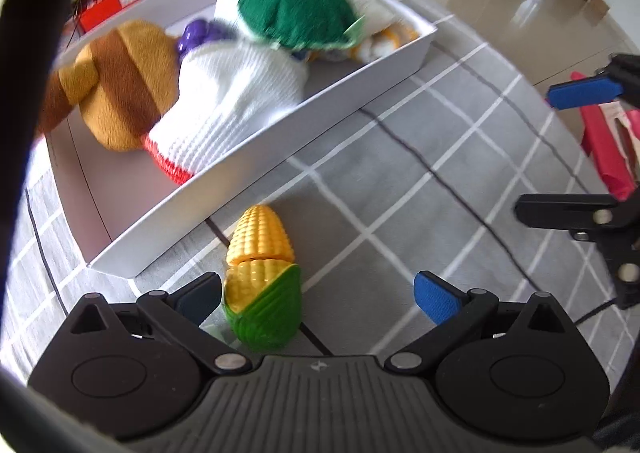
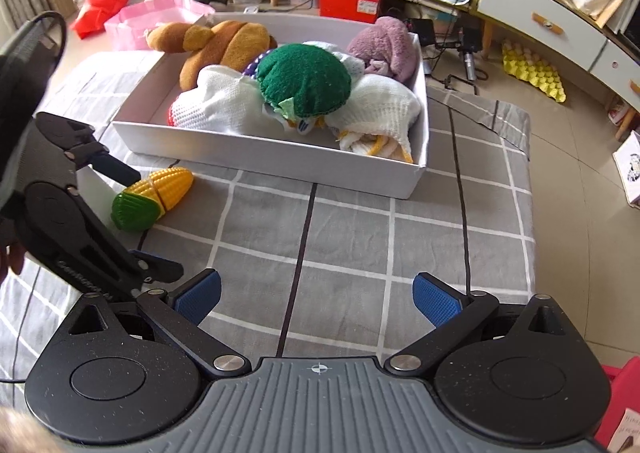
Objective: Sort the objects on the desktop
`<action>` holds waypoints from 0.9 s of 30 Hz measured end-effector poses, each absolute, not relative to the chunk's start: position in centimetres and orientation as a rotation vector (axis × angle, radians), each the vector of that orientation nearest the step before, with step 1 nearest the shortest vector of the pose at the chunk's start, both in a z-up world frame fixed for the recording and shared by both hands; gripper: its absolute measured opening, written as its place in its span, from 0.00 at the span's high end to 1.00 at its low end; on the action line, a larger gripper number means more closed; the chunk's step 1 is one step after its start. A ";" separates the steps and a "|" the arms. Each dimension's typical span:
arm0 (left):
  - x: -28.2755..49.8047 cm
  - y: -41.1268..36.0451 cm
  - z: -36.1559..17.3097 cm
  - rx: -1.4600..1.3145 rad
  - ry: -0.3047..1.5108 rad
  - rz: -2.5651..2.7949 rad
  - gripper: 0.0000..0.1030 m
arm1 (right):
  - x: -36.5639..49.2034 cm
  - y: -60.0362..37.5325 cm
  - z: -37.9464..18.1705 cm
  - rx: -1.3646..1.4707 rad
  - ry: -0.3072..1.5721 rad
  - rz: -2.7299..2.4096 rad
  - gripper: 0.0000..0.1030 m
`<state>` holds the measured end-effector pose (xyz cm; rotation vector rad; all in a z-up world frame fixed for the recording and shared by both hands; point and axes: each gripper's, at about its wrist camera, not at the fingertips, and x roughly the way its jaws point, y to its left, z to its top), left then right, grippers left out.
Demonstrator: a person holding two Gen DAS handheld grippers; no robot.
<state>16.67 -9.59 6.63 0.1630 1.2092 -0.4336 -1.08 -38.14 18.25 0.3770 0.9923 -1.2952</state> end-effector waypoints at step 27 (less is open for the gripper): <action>1.0 1.4 14.9 -0.027 0.898 -0.109 0.01 | 11.2 -22.9 19.0 0.247 0.870 -1.248 0.01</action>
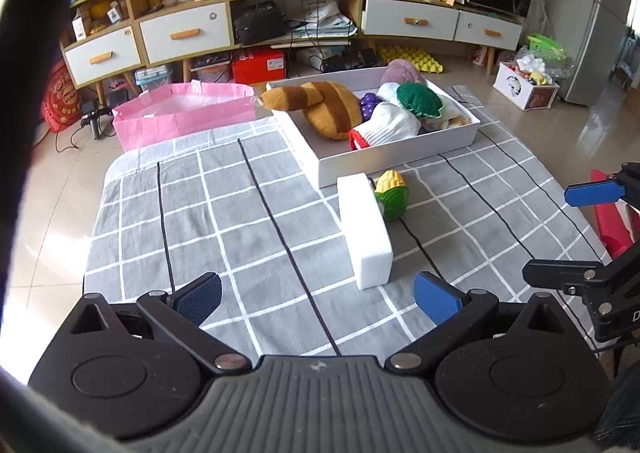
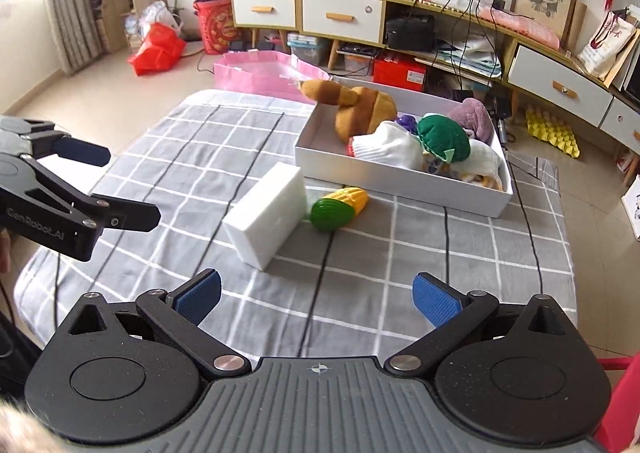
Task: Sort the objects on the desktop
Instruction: 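Move the left gripper to the white foam block while the right gripper approaches the corn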
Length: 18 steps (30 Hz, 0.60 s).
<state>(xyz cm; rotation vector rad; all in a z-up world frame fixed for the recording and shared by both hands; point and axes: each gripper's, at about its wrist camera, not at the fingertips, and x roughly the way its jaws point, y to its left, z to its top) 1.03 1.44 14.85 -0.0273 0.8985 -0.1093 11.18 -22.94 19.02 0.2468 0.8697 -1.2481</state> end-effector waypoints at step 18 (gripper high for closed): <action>1.2 6.5 6.6 -0.251 0.843 0.133 0.01 | 5.2 -24.3 13.0 0.263 0.800 -1.650 0.01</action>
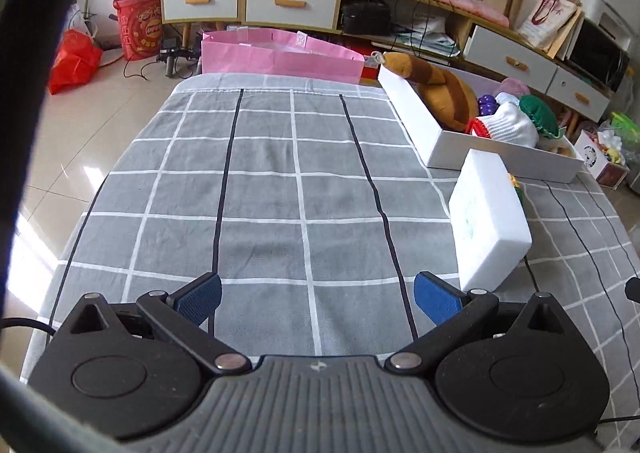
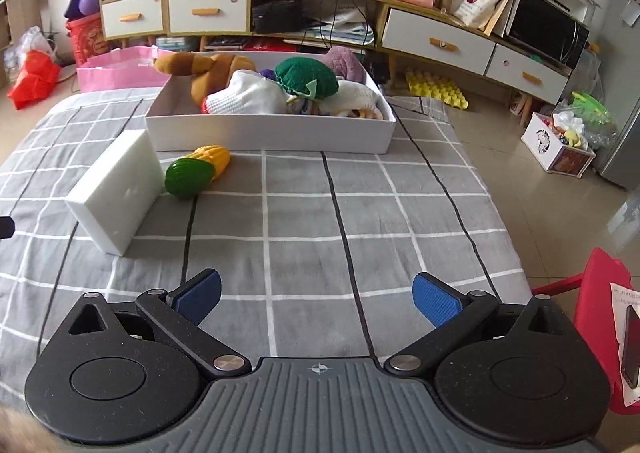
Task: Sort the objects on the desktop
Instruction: 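Move the left gripper to the white foam block while the right gripper approaches the corn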
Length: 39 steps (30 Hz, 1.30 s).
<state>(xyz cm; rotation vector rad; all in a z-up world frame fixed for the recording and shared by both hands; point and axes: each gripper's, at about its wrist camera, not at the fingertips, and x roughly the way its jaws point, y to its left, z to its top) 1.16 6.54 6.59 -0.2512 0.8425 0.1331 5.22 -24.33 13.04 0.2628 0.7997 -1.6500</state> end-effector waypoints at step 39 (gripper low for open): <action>4.2 5.7 4.1 -0.194 0.790 0.183 0.01 | 2.8 -29.8 11.7 0.449 0.748 -1.609 0.01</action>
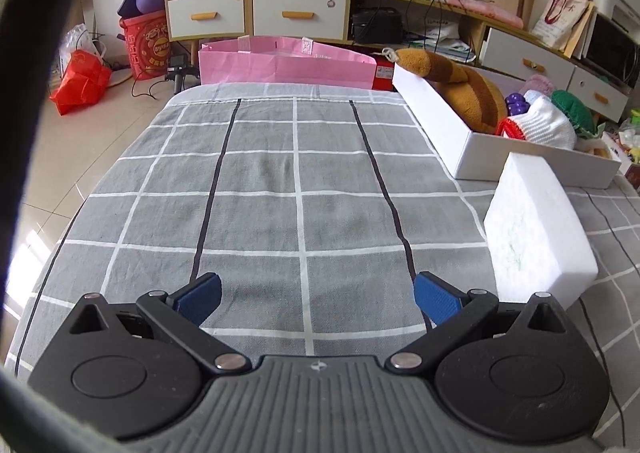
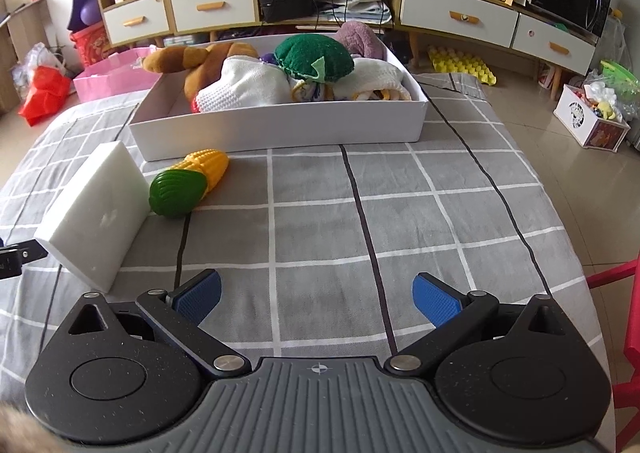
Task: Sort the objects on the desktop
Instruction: 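Move the left gripper to the white foam block while the right gripper approaches the corn, then close the right gripper on the yellow corn toy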
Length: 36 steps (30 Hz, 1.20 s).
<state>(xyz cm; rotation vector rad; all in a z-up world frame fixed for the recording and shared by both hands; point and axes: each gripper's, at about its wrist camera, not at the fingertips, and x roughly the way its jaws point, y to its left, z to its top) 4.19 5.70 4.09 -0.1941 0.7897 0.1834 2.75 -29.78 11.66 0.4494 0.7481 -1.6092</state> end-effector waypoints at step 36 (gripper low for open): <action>8.0 8.9 11.6 -0.216 0.954 -0.046 0.01 | 10.9 -46.0 11.8 0.886 0.950 -1.598 0.01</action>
